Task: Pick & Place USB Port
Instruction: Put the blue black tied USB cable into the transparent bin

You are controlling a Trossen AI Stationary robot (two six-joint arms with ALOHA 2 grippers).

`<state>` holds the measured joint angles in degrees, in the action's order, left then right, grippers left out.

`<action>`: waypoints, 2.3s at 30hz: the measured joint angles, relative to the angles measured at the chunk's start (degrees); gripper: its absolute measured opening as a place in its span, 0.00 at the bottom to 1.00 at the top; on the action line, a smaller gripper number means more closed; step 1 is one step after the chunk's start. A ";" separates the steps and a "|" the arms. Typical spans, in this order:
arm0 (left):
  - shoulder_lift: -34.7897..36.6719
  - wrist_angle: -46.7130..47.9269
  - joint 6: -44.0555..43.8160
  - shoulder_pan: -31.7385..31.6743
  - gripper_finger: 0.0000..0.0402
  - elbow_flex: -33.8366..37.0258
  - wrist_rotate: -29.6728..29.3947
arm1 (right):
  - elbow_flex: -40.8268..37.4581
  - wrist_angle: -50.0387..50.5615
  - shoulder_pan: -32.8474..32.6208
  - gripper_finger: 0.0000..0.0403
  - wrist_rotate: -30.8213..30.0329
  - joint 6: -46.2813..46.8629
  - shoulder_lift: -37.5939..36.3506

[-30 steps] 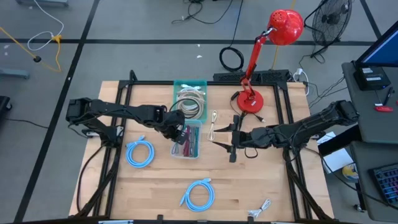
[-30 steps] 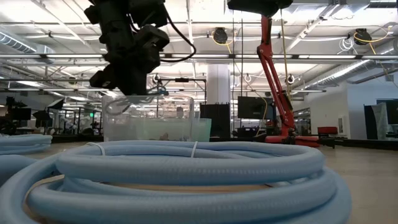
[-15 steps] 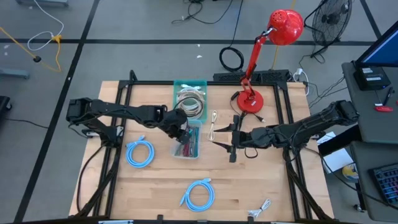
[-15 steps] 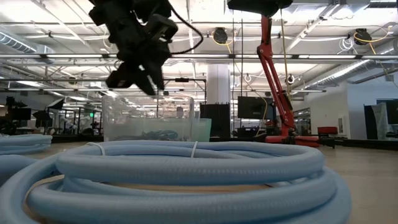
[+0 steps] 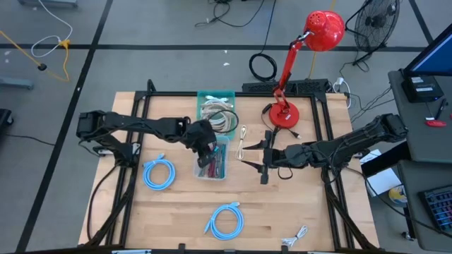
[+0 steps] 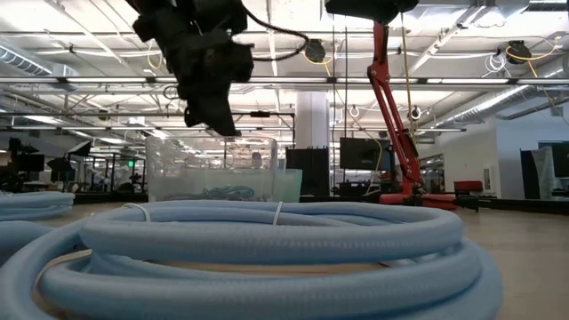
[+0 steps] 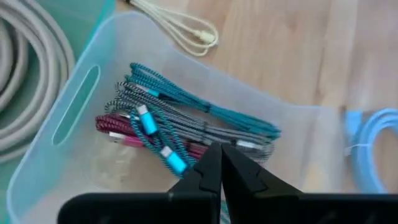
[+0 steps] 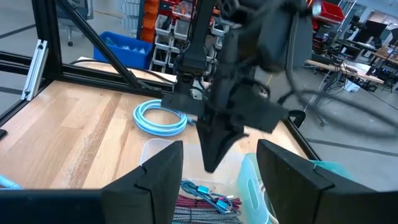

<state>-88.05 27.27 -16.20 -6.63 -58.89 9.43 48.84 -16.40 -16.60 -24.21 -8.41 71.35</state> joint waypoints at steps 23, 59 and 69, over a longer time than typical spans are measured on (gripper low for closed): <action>-15.42 13.05 19.09 2.80 0.00 -14.18 -6.26 | 0.04 0.22 0.15 0.49 -0.02 0.16 0.00; -21.64 15.54 23.80 2.65 0.00 -15.54 -13.43 | 0.04 0.48 1.25 0.49 0.20 0.90 0.00; -21.64 16.14 20.12 2.67 0.01 -15.54 -19.80 | 0.04 0.48 1.25 0.49 0.22 0.90 0.00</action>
<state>-109.69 43.41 3.91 -3.97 -74.43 -10.38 48.88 -15.92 -15.35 -23.99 -7.51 71.35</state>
